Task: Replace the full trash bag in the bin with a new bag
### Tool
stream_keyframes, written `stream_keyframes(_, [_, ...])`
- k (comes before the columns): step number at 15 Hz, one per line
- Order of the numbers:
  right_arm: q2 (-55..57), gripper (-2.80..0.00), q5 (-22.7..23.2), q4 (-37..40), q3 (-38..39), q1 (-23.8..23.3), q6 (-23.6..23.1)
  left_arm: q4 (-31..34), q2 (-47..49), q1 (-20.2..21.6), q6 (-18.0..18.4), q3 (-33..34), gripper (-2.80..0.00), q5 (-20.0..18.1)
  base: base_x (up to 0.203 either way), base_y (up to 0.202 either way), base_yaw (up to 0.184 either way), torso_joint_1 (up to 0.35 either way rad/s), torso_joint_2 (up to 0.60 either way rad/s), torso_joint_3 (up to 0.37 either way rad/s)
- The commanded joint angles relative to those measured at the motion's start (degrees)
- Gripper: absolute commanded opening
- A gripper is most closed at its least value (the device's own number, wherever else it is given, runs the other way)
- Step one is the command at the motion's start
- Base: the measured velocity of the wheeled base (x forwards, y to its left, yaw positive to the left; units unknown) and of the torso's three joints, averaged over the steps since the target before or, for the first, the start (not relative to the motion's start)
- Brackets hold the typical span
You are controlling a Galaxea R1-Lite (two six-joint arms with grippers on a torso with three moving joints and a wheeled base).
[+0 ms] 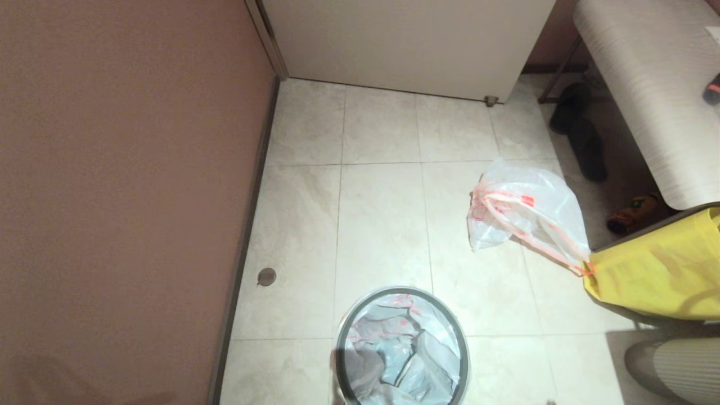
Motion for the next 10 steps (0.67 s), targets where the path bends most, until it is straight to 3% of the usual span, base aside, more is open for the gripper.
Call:
stream_keyframes(1, [-0.38,-2.8,1.47,0.92,0.31,0.08,-0.3,10.12,-10.59,-1.34,-1.96,0.16,-2.8,-0.53,0.0,0.0,0.0,0.0,0.0,0.0])
stream_keyframes(3, [-0.82,-2.8,1.84,2.28,2.1,0.18,-0.34,22.53,-16.76,-1.91,-4.02,0.21,-2.8,-4.32,0.0,0.0,0.0,0.0,0.0,0.0])
stream_keyframes(5, [-3.4,-2.8,1.45,2.64,4.62,1.12,-1.08,32.68,-17.48,-2.21,-9.31,0.24,-2.8,-11.33,0.0,0.0,0.0,0.0,0.0,0.0])
stream_keyframes(6, [-3.61,-2.8,1.52,2.6,5.7,1.21,-1.94,37.06,-17.49,-2.24,-9.98,0.24,-2.8,-13.65,0.0,0.0,0.0,0.0,0.0,0.0])
stream_keyframes(8, [-4.76,-2.8,1.28,2.07,8.17,1.28,-0.7,43.46,-17.5,-2.24,-10.34,0.24,-2.8,-21.81,0.0,0.0,0.0,0.0,0.0,0.0])
stream_keyframes(10, [-9.77,-2.8,0.72,-0.37,11.34,1.42,1.16,48.03,-17.5,-2.29,-10.44,0.24,-2.8,-23.63,0.0,0.0,0.0,0.0,0.0,0.0])
